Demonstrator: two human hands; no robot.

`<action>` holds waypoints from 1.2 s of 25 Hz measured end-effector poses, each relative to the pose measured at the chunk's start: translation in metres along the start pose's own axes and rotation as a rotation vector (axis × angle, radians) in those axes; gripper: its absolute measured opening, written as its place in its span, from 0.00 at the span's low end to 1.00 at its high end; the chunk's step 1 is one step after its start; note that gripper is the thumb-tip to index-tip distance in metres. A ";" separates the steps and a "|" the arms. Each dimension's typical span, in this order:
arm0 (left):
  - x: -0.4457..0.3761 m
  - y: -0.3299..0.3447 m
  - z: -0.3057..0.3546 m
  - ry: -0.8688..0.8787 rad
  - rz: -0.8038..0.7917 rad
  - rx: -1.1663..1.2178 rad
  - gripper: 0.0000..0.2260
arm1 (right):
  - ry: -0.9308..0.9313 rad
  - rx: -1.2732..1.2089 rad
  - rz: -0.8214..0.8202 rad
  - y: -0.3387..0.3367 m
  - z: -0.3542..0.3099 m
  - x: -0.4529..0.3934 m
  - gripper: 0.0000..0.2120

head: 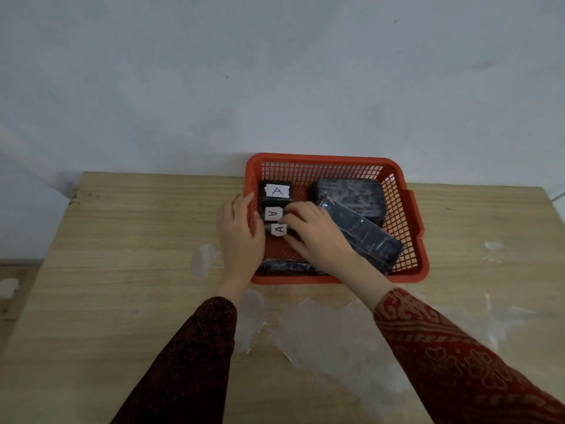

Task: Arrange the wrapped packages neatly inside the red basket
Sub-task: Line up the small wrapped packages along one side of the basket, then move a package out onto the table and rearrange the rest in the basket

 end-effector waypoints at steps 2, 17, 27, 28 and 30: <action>0.003 -0.001 0.012 0.178 -0.005 -0.143 0.13 | 0.093 -0.001 0.061 -0.005 0.023 0.039 0.18; 0.115 0.042 0.078 0.371 -0.334 -0.461 0.15 | 0.422 -0.075 0.322 -0.066 0.068 0.123 0.40; 0.125 0.054 0.071 0.227 -0.306 -0.486 0.18 | 1.256 -0.413 0.056 0.029 0.093 0.312 0.38; 0.127 0.054 0.072 0.224 -0.314 -0.473 0.18 | 1.243 -0.403 0.013 0.033 0.092 0.316 0.39; 0.126 0.053 0.070 0.211 -0.333 -0.432 0.17 | 1.232 -0.373 -0.014 0.033 0.091 0.316 0.39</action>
Point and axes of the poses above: each hand's wrist, its own x-axis away from the middle knuckle, its own y-axis out of the palm, z = x × y, the point moved 4 cm from there along -x, towards the middle knuckle, and after that the axes turned 5 degrees about -z, right-handed, at the moved point
